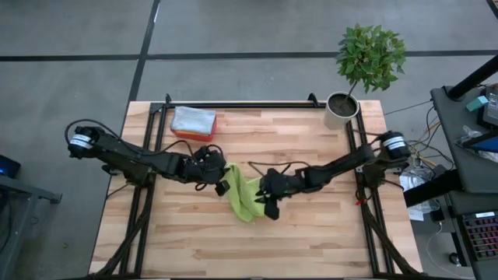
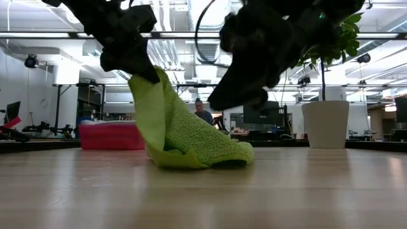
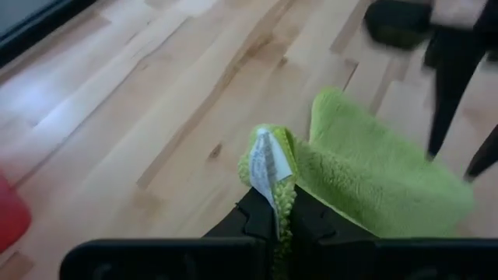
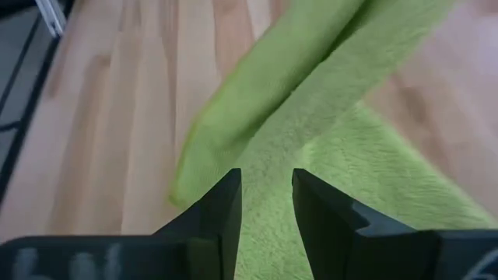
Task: Fold microfiber towels
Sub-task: Fold the light green microfiber cloth
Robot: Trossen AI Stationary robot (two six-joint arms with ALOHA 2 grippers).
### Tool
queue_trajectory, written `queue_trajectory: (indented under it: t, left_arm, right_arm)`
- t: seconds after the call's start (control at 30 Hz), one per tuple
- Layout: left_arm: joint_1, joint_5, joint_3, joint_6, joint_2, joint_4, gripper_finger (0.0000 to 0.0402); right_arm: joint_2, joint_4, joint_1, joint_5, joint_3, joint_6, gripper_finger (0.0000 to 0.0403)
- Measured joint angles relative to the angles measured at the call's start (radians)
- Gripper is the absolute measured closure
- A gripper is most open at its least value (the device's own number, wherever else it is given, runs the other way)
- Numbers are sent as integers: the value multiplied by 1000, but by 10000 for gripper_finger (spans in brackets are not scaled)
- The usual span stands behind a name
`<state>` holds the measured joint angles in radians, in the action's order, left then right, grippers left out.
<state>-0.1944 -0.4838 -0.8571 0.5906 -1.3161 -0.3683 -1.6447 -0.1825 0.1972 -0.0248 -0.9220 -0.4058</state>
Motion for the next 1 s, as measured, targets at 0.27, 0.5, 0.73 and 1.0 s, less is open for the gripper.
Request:
queue_trajectory:
  t: [0.27, 0.5, 0.73, 1.0]
  left_arm:
    - [0, -5, 0, 0, -1, 27, 402]
    - [-2, -5, 0, 4, -1, 61, 402]
    - [-3, 5, 0, 4, -1, 62, 402]
    - [-4, 65, 0, -12, 1, 61, 402]
  right_arm:
    - [-117, 61, -14, -3, -87, 24, 296]
    - [-152, 108, -19, -2, -113, 29, 325]
    - [-99, 155, -19, 79, -131, 138, 390]
    - [64, 235, -36, 111, -132, 217, 394]
